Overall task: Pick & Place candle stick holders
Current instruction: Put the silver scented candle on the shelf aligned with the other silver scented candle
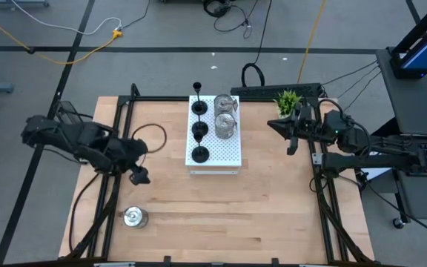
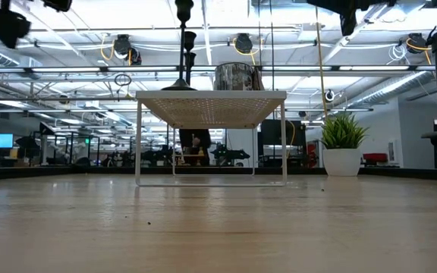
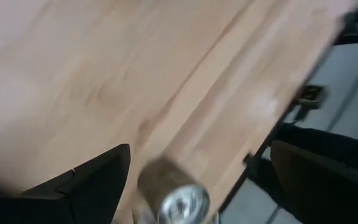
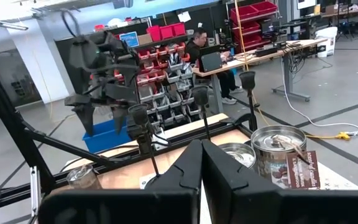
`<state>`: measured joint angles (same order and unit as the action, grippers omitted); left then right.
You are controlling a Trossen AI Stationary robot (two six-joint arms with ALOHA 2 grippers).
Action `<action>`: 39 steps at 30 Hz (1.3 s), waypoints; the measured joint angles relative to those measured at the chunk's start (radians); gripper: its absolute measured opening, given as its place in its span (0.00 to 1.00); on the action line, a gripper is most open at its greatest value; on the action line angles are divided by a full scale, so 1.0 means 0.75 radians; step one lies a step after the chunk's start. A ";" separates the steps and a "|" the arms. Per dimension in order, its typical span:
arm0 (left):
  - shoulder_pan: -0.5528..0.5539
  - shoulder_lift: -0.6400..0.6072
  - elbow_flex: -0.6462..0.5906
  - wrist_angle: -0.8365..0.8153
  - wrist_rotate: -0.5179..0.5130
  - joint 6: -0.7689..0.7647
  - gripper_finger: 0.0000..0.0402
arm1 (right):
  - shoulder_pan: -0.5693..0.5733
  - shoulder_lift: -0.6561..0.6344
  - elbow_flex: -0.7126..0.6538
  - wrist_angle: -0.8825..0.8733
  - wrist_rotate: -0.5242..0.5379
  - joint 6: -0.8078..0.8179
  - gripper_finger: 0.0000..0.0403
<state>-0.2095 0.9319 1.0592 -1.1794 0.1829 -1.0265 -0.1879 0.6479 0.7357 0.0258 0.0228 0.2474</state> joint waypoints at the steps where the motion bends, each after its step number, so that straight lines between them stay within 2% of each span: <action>1: -0.028 0.037 0.032 -0.052 -0.003 -0.073 0.98 | 0.000 0.001 -0.002 0.000 -0.001 0.000 0.00; 5: -0.148 0.149 0.109 -0.206 0.049 -0.414 0.98 | -0.001 -0.001 -0.003 0.002 -0.037 -0.004 0.00; 8: -0.253 0.193 0.107 -0.224 0.114 -0.627 0.98 | -0.001 0.000 -0.003 0.001 -0.082 -0.006 0.00; 15: -0.472 0.262 0.094 -0.225 0.004 -0.965 0.98 | -0.001 -0.001 -0.003 0.001 -0.142 -0.007 0.00; 24: -0.619 0.344 0.094 -0.206 -0.152 -0.948 0.98 | -0.001 -0.001 -0.003 0.001 -0.142 -0.007 0.00; 33: -0.692 0.452 0.094 -0.199 -0.122 -1.025 0.98 | -0.001 0.000 -0.003 0.001 -0.142 -0.007 0.00; 39: -0.731 0.537 0.094 -0.154 -0.033 -1.044 0.98 | -0.001 0.000 -0.003 0.001 -0.142 -0.007 0.00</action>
<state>-0.7577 1.3347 1.1294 -1.2949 0.1581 -1.8099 -0.1883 0.6479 0.7338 0.0265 -0.0837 0.2424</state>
